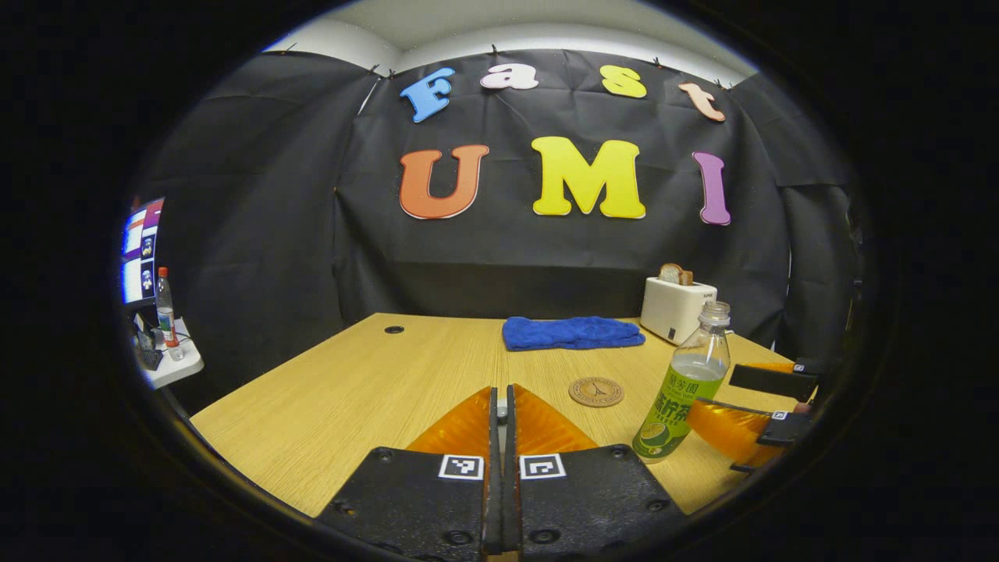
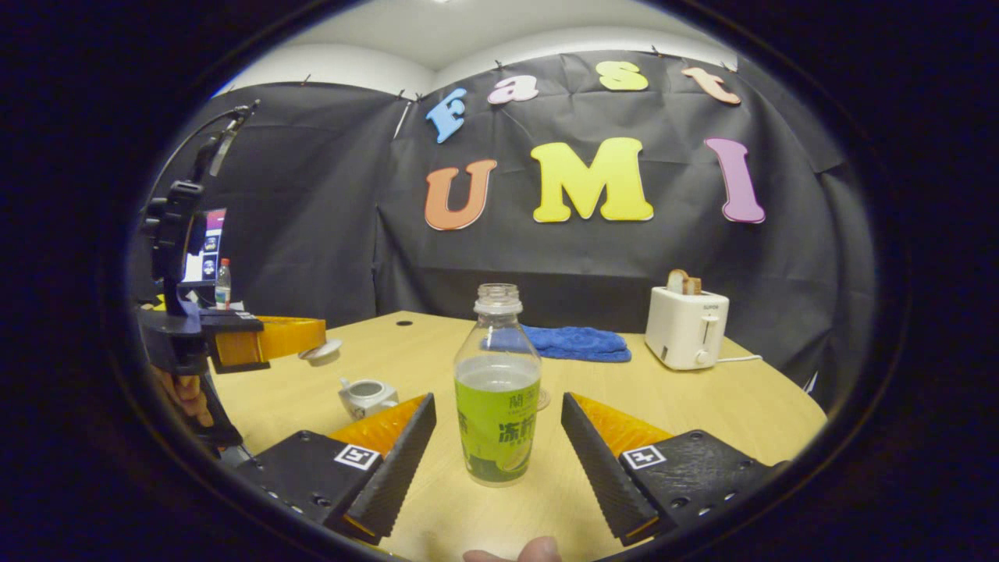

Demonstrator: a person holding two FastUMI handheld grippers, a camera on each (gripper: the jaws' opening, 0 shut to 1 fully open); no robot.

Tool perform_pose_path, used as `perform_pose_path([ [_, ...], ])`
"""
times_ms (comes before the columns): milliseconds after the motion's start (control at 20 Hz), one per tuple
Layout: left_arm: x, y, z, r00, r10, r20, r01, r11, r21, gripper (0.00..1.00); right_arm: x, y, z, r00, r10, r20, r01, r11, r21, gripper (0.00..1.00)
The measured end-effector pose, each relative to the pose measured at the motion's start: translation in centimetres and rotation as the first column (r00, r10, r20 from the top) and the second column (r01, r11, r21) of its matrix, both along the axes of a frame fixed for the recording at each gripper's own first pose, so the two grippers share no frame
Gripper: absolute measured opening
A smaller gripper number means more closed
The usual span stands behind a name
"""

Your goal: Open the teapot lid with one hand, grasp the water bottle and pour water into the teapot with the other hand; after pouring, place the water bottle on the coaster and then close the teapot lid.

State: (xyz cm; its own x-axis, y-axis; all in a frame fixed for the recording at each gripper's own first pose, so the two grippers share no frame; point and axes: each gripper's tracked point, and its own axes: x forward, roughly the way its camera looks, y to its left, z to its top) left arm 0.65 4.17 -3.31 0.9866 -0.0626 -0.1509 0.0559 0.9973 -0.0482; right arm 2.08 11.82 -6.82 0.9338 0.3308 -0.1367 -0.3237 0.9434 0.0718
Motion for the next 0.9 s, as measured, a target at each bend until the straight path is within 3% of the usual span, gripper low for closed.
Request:
perform_pose_path([
  [400, -0.5, 0.4, 0.2, 1.0, -0.013, 0.004, 0.013, 1.0, -0.006, 0.03, 3.0, 0.9, -0.8, 0.998, -0.037, -0.052, 0.039, 0.999, 0.033, 0.96],
  [550, -0.2, 0.5, -0.4, 1.0, -0.018, -0.018, 0.018, 1.0, -0.001, 0.03, 3.5, 0.7, -0.8, 0.996, -0.041, -0.075, 0.044, 0.998, 0.041, 0.75],
  [750, -0.1, 1.0, -0.5, 1.0, -0.016, -0.013, 0.016, 1.0, -0.005, 0.03, 3.0, 1.0, 0.2, 0.994, 0.016, -0.105, -0.006, 0.995, 0.095, 0.72],
  [900, -0.1, 1.4, -0.8, 1.0, -0.014, -0.015, 0.014, 1.0, 0.002, 0.03, 3.3, 0.2, 2.1, 0.997, 0.013, -0.077, -0.007, 0.997, 0.073, 0.72],
])
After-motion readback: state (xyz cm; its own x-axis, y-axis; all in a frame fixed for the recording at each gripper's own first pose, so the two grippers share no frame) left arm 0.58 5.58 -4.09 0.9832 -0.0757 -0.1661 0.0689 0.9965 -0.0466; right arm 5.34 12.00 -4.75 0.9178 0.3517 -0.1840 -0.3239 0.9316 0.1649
